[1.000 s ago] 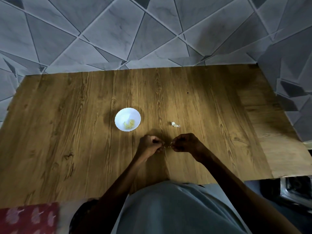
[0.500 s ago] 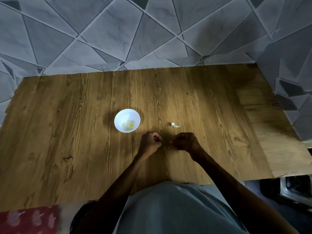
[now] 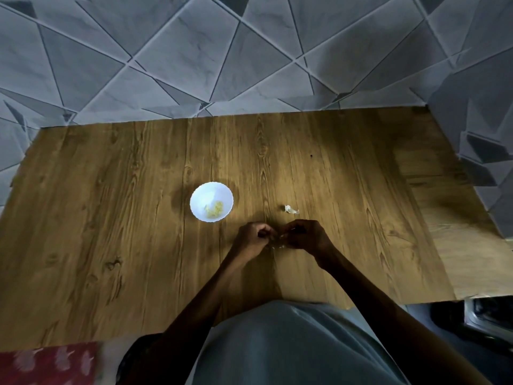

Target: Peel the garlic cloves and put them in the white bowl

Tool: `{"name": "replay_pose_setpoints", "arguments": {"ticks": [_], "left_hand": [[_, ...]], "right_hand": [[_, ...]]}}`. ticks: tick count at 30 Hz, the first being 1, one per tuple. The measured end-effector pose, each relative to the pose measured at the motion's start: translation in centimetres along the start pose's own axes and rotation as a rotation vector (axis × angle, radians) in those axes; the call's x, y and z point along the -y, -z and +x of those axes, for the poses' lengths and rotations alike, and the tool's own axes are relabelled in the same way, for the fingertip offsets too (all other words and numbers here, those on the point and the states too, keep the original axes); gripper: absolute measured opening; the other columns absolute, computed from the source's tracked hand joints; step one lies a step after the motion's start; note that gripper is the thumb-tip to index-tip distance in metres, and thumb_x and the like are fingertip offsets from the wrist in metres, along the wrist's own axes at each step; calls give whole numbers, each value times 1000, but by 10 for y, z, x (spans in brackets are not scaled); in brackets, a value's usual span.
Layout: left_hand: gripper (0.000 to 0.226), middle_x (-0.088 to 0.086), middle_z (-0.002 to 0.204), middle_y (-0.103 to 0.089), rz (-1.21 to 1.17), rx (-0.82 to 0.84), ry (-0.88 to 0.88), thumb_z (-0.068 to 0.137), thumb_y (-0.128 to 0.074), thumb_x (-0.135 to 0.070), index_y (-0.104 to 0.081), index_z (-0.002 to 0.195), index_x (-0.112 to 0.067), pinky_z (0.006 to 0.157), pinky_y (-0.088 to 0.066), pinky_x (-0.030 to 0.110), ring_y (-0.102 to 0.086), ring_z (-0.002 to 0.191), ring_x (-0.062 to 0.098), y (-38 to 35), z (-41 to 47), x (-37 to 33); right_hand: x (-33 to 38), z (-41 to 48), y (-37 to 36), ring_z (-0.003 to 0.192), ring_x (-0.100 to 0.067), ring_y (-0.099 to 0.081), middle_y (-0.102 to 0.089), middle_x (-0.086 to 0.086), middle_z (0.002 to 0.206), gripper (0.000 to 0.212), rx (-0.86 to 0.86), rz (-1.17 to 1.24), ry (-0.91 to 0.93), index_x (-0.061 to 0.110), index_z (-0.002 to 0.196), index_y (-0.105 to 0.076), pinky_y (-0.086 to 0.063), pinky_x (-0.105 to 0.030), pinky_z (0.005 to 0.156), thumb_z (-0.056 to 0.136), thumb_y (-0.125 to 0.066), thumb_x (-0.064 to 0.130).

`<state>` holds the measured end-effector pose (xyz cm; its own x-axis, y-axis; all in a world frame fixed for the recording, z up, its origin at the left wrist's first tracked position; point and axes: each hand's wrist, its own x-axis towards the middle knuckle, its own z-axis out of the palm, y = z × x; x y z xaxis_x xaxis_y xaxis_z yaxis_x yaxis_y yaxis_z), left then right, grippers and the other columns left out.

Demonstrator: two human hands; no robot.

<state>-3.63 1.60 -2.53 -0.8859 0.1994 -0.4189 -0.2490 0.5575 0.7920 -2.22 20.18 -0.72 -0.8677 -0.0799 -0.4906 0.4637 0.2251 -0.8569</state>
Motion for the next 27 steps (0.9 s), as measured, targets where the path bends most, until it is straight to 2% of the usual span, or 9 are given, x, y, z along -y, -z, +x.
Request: {"name": "replay_pose_setpoints", "arguments": {"ticks": [2,4,7,12,16,19,22,25,27], "left_hand": [[15,-1,92,-74,-92,3,9,89,-65,-10,-74,98,-18,79,-56,29,-68,86,13,-2,0,-1],[11,1,90,-74,-147,0,19,87,-70,-14,-75,96,-17,79,-55,26,-68,85,12,-4,0,-2],[14,3,90,-74,-161,-18,68,81,-75,-10,-75,93,-18,82,-58,33,-69,88,17,-5,2,-3],[15,-1,85,-70,-112,68,57,88,-65,-9,-71,92,-23,72,-55,26,-67,83,15,-4,2,-2],[16,6,74,-60,-214,108,89,94,-50,8,-61,103,2,53,-47,12,-61,53,-1,-6,-1,-12],[22,9,75,-56,-207,98,84,95,-43,13,-55,112,10,47,-47,12,-59,46,-2,-8,0,-12],[21,13,88,-63,-143,50,81,97,-49,5,-59,113,10,53,-49,12,-62,62,4,-6,-1,-9],[21,0,97,-70,-62,7,-18,89,-63,-1,-70,106,-10,70,-52,13,-65,86,7,-3,-1,-7],[22,-4,96,-72,-53,5,-55,84,-71,-6,-73,104,-15,76,-55,19,-67,91,7,-2,0,-6]], "right_hand": [[2,1,0,86,-21,-73,-74,-9,93,14,-37,-10,0,6,103,-69,-61,-37,77,89,-66,1],[5,1,1,84,-21,-74,-74,-9,92,16,-56,-13,10,5,103,-67,-62,-36,73,88,-66,-2],[7,2,2,78,-21,-74,-75,-11,87,17,-66,-1,26,3,102,-66,-62,-34,68,86,-68,-3],[10,1,-1,76,-16,-74,-74,-9,86,16,-77,-70,42,7,98,-66,-62,-31,67,85,-71,0],[13,-1,0,76,-20,-74,-74,-11,85,13,-83,-6,28,2,98,-66,-59,-26,63,85,-70,-2],[15,-2,2,77,-22,-73,-74,-12,86,10,-75,43,12,0,97,-68,-57,-25,63,87,-68,1],[15,-1,2,75,-18,-73,-73,-11,87,10,-58,24,-24,1,98,-68,-58,-25,63,88,-68,3],[14,-1,2,78,-22,-74,-73,-14,89,10,-49,23,-36,1,98,-68,-61,-30,67,88,-68,2],[15,-1,1,80,-25,-74,-73,-15,89,10,-50,38,-51,0,98,-67,-61,-32,67,88,-67,1]]}}
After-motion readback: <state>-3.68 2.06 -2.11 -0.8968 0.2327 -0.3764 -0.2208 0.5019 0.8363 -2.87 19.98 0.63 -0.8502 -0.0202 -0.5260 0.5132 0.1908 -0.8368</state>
